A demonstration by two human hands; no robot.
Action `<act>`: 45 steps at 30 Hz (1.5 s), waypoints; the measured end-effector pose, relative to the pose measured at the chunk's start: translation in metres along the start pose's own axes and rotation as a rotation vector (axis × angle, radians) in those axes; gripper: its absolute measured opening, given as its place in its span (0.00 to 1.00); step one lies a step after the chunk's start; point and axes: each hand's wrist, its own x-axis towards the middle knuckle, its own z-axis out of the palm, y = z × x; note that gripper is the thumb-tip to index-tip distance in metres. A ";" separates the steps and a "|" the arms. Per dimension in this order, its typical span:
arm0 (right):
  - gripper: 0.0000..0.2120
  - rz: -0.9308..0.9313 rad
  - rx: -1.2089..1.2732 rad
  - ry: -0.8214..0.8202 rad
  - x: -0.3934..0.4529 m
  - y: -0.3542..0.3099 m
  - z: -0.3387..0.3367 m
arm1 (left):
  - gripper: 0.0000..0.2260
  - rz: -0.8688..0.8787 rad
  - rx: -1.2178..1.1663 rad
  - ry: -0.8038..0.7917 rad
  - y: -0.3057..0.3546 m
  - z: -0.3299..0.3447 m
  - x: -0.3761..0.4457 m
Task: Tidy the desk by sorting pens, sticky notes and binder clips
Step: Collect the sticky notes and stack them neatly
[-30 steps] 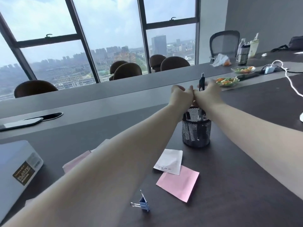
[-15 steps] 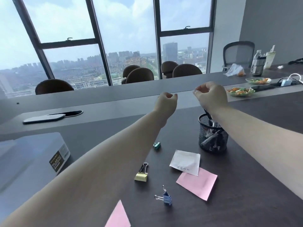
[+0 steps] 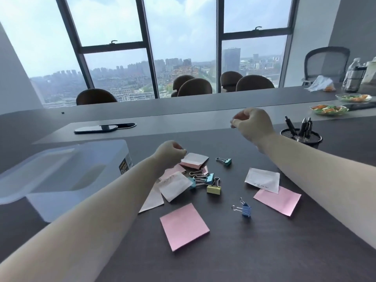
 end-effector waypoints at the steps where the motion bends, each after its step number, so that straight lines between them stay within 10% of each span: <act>1: 0.05 -0.003 -0.003 -0.012 -0.004 -0.001 0.004 | 0.04 -0.012 0.039 0.018 -0.010 -0.005 -0.003; 30: 0.08 0.048 -0.364 -0.458 -0.032 0.044 0.030 | 0.54 -0.165 0.593 -0.107 -0.062 -0.018 0.004; 45: 0.39 0.295 -0.901 -0.706 -0.023 0.041 -0.009 | 0.27 -0.242 0.576 0.005 -0.060 -0.010 0.030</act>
